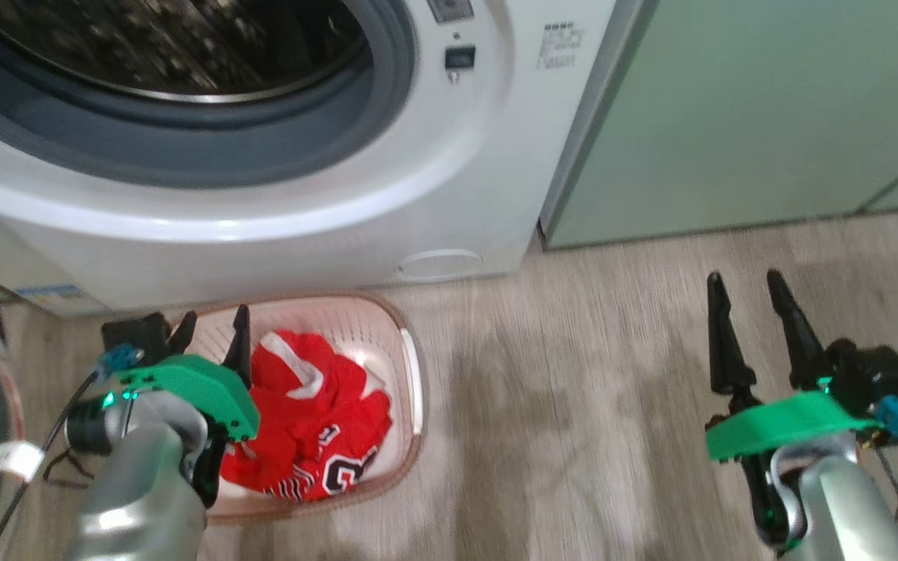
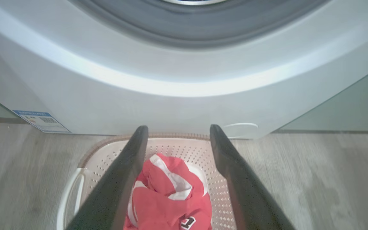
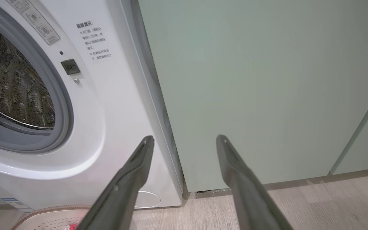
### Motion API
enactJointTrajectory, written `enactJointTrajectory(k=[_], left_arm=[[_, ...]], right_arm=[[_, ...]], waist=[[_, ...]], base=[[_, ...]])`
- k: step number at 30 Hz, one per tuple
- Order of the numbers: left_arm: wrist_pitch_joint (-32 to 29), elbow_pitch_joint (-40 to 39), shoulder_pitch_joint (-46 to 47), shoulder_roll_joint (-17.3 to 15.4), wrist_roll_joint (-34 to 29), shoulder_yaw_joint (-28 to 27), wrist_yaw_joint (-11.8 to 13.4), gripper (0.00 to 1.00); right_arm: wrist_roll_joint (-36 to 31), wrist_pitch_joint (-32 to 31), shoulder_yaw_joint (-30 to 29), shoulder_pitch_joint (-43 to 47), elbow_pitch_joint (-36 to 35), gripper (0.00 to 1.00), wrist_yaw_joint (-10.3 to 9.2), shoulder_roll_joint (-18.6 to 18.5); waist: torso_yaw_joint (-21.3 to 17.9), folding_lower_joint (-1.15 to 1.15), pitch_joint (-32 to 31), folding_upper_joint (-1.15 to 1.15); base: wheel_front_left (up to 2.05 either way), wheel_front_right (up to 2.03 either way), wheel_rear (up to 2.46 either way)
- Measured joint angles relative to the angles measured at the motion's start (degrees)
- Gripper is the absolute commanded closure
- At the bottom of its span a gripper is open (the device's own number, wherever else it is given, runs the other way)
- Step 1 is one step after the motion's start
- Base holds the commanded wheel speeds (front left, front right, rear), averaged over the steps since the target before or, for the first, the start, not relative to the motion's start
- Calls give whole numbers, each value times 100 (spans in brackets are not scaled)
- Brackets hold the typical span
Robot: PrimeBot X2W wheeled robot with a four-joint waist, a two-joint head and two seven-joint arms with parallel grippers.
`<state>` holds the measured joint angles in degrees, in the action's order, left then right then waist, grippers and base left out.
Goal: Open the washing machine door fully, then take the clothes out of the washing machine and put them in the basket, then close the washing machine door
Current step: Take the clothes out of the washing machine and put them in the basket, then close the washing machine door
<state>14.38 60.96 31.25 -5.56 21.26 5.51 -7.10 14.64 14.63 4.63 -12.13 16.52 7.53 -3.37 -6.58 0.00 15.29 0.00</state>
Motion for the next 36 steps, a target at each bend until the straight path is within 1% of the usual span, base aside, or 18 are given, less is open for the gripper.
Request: enactJointTrajectory(k=[6,12,15,22,28,36], left_arm=[[1,-1260,-892,-113,-13,-422,-2,0],[2,-2412,-1623,-138,-302,-876,-3,0],[9,-2816,-1954,-100,-487,-1080,-3,0],[9,-3337,-2589,45,-664,-1446,-3,0],[9,-3483,-2642,78,-715,-1548,-3,0],[9,-3477,-2642,80,-757,-1517,-3,0]], right_arm=[[47,0,-19,364,3,0,0,4],[57,0,-20,592,3,0,0,19],[64,0,-21,689,2,0,0,23],[65,0,-67,810,-3,0,0,32],[114,0,-120,883,-5,0,0,38],[159,0,-118,882,-8,0,0,45]], waist=[[115,0,-645,0],[200,0,-1130,0],[228,0,-1321,0],[265,0,-1549,0],[325,0,-1598,0],[348,0,-1619,0]], base=[[0,0,0],[0,0,0],[0,0,0],[0,0,0],[0,0,0],[0,0,0]])
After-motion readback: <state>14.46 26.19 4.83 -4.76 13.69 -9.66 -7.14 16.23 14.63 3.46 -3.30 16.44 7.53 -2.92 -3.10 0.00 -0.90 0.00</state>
